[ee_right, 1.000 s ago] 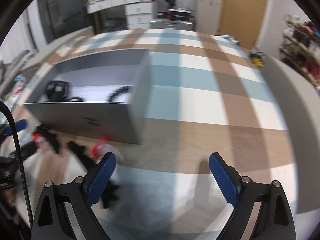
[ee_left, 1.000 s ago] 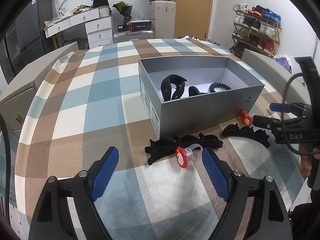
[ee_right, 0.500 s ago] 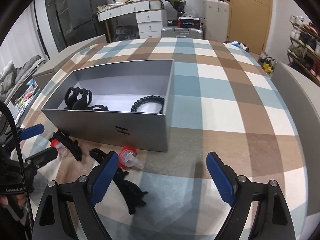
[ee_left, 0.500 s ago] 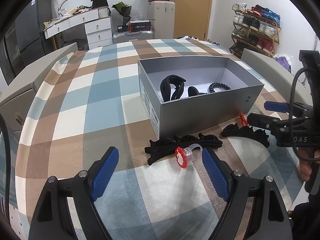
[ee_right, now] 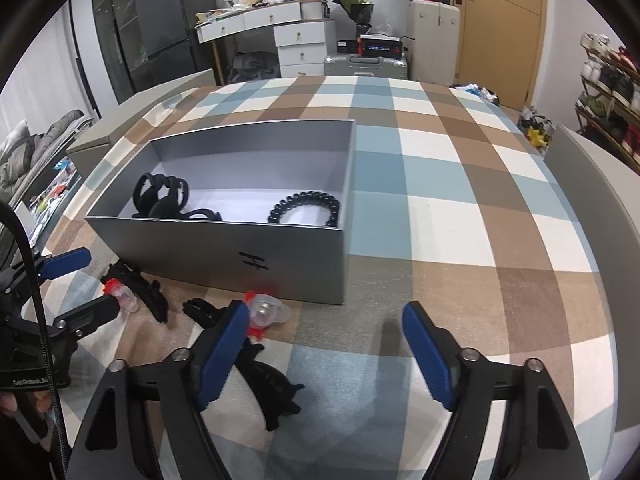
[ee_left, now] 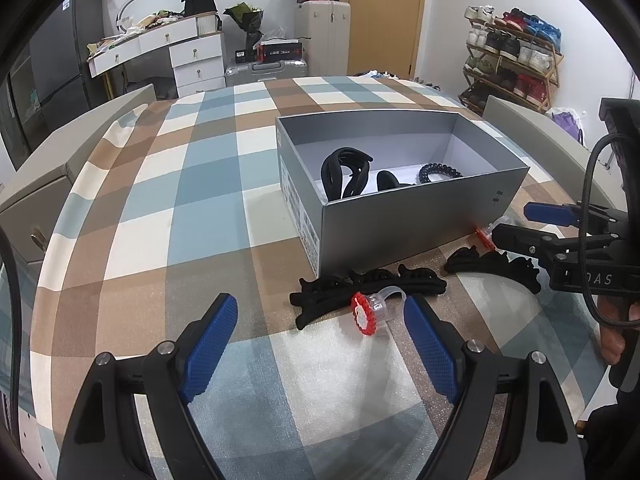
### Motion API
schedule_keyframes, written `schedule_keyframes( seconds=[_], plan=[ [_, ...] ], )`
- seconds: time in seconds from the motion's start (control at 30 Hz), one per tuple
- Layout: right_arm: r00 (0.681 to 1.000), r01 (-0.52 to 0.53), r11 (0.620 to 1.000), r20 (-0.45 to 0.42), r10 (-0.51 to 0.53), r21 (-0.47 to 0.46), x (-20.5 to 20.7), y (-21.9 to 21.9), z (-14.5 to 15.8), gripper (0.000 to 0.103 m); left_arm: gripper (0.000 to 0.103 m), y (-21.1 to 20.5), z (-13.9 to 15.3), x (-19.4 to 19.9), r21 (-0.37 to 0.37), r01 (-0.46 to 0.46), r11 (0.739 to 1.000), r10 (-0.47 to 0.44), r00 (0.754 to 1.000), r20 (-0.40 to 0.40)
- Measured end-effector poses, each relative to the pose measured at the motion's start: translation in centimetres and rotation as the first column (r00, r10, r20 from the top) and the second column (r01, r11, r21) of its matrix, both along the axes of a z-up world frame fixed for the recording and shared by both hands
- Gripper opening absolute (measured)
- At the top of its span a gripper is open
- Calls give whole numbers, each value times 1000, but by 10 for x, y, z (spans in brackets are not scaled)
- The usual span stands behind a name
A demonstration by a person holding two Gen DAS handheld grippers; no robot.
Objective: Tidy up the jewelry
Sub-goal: 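Grasp a red-capped clear piece with the right tool while the left tool grasps a red-rimmed clear ring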
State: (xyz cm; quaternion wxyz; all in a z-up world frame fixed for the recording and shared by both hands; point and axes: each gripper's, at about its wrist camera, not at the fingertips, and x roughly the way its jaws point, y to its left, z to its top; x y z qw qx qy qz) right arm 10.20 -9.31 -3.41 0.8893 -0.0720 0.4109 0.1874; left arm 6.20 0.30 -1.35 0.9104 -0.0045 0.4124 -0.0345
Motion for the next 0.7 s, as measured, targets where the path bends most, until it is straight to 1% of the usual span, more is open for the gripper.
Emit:
schedule_keyframes(
  seconds=[0.07,0.1,0.17,0.3,0.37,0.4,0.47,0.57,0.7],
  plan=[
    [1000,-19,1000,-13,19,13,-1,3,-1,65,82,0,0,0,0,0,1000,0,1000,-2],
    [1000,-25,999,-17,25,23,-2,3,-1,62,82,0,0,0,0,-1,1000,1,1000,-3],
    [999,-38,998,-30,39,44,-2,4,-2,53,82,1,0,0,-1,0,1000,0,1000,-2],
    [996,-58,993,-55,63,99,-1,5,-3,39,82,0,0,0,0,2,1000,-2,1000,-3],
    [995,-69,991,-59,77,118,-2,6,-4,29,82,0,-1,1,0,0,1000,0,1000,-5],
    [995,-76,989,-59,84,126,-3,7,-4,27,82,0,-1,0,1,1,1000,-1,1000,-5],
    [994,-89,987,-56,97,137,-4,9,-3,17,82,0,-1,1,1,2,1000,-2,1000,-4],
    [994,-98,987,-41,104,126,-7,12,-2,18,82,0,0,1,1,1,1000,-1,1000,-5],
    [993,-113,984,-22,117,138,-11,11,5,18,82,1,0,1,4,-3,1000,3,1000,-9]
  ],
)
